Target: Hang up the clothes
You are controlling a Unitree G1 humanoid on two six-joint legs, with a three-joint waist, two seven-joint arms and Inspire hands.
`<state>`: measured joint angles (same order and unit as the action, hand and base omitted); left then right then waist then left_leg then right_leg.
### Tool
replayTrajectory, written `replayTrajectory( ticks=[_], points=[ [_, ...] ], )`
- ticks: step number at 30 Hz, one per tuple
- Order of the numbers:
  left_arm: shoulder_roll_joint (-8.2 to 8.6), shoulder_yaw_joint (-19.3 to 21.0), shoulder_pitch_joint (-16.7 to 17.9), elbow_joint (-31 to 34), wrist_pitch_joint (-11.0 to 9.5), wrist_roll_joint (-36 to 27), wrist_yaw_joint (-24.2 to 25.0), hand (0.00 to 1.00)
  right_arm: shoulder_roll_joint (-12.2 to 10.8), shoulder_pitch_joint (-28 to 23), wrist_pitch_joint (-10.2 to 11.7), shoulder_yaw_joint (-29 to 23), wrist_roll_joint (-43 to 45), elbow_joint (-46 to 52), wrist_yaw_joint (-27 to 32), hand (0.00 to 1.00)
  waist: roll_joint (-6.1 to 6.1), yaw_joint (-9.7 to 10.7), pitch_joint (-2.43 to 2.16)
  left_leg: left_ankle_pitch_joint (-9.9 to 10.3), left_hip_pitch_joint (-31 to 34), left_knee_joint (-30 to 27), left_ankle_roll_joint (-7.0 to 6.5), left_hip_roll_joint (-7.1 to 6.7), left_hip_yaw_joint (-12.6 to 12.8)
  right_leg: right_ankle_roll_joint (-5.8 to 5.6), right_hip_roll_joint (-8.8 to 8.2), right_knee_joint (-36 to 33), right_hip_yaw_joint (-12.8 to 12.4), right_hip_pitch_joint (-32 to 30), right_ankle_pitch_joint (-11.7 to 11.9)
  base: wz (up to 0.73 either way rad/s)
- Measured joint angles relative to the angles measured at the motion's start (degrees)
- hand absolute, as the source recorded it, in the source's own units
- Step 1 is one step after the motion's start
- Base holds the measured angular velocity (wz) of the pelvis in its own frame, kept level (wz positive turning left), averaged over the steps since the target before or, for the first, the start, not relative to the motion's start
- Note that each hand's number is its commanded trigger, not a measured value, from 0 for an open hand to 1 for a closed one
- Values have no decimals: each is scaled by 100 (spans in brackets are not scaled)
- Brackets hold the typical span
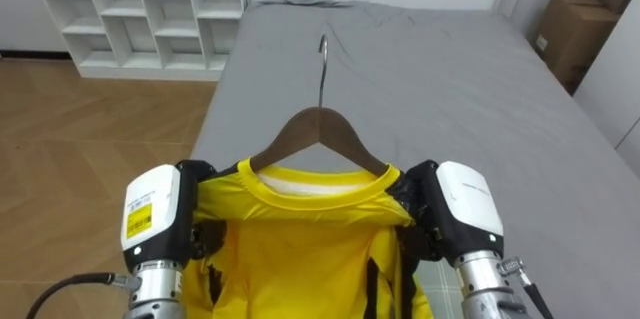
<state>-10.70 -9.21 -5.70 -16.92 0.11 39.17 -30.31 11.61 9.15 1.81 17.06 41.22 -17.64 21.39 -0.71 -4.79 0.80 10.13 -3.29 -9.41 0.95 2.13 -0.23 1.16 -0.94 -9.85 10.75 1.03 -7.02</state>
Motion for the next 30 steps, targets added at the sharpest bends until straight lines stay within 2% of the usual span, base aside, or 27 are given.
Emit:
replayTrajectory(
  ticks=[3,18,25,30],
  points=[
    [68,-1,0,2,0,-32,0,0,-18,0,-12,24,64,-1,-49,100,1,-2,-1,0,-16,0,0,0,0,0,-1,0,-1,9,0,0],
    [79,-127,0,-51,5,-139,4,0,-55,1,-27,49,254,-292,-87,100,2,37,-3,0,-21,-4,0,-4,1,0,-2,5,-10,31,0,0],
    [77,-126,0,-155,35,-139,3,0,-53,0,-53,92,277,-292,-87,100,49,42,-30,-1,-30,0,0,-5,2,0,-3,4,-3,41,0,0],
    [74,-126,0,-215,86,-141,129,0,-52,0,-54,96,280,-292,-88,100,50,84,-29,-1,-42,-1,1,-1,-2,0,-9,4,32,68,0,2]
  ],
)
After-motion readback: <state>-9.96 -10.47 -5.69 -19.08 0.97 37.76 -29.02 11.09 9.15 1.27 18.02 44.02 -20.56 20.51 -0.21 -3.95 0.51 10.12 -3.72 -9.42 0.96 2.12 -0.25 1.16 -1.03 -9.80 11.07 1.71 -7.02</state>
